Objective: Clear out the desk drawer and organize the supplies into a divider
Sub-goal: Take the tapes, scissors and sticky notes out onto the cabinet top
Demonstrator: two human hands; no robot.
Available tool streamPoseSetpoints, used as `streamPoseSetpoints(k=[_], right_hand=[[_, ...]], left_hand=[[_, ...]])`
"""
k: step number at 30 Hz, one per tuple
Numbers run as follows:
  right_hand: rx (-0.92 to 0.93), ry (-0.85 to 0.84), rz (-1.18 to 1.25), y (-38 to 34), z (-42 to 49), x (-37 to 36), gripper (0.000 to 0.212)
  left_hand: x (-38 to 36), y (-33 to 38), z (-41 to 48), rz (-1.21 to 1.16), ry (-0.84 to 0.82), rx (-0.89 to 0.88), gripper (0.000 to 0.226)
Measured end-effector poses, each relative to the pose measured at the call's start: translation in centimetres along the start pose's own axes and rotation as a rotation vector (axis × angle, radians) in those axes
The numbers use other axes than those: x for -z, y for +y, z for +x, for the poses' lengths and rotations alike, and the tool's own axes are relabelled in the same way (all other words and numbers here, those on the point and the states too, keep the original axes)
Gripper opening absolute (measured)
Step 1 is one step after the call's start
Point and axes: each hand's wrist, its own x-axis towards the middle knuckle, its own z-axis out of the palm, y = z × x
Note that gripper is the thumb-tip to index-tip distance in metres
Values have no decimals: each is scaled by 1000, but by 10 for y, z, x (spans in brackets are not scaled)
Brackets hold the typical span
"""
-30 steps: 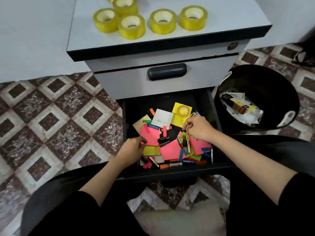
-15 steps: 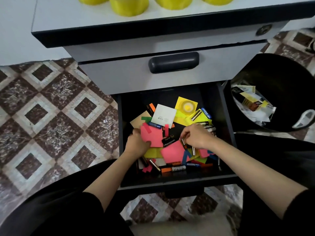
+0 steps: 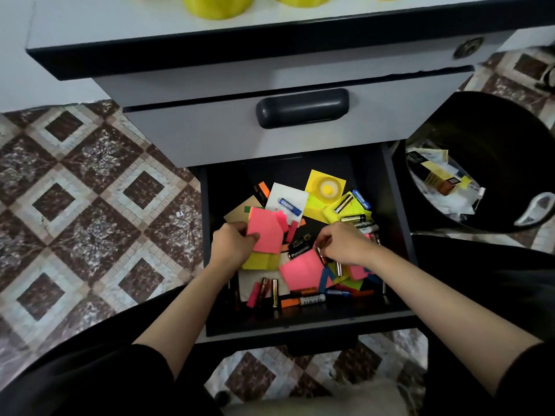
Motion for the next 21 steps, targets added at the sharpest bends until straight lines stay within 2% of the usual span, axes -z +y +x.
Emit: streamPoseSetpoints(k=[4,7,12,14,18,21], right_hand=[[-26,6,14,1,1,0,24],[-38,15,22,1,2,1,23],[-58,25,53,2,5,2,23],[-64,25,45,3,5,2,21],[-79,53,47,4,6,5,15],[-92,107,38,6,6,9,17]], left_hand=[[5,7,2,-46,15,-31,21],[3,5,2,-40,-33,6,24],[2,-3,-1,448,-264,23,27],[3,-2,-4,613,-286,45,23],[1,4,-7,694,-163,-100,18],[-5,3,4,596,-70,-271,32]])
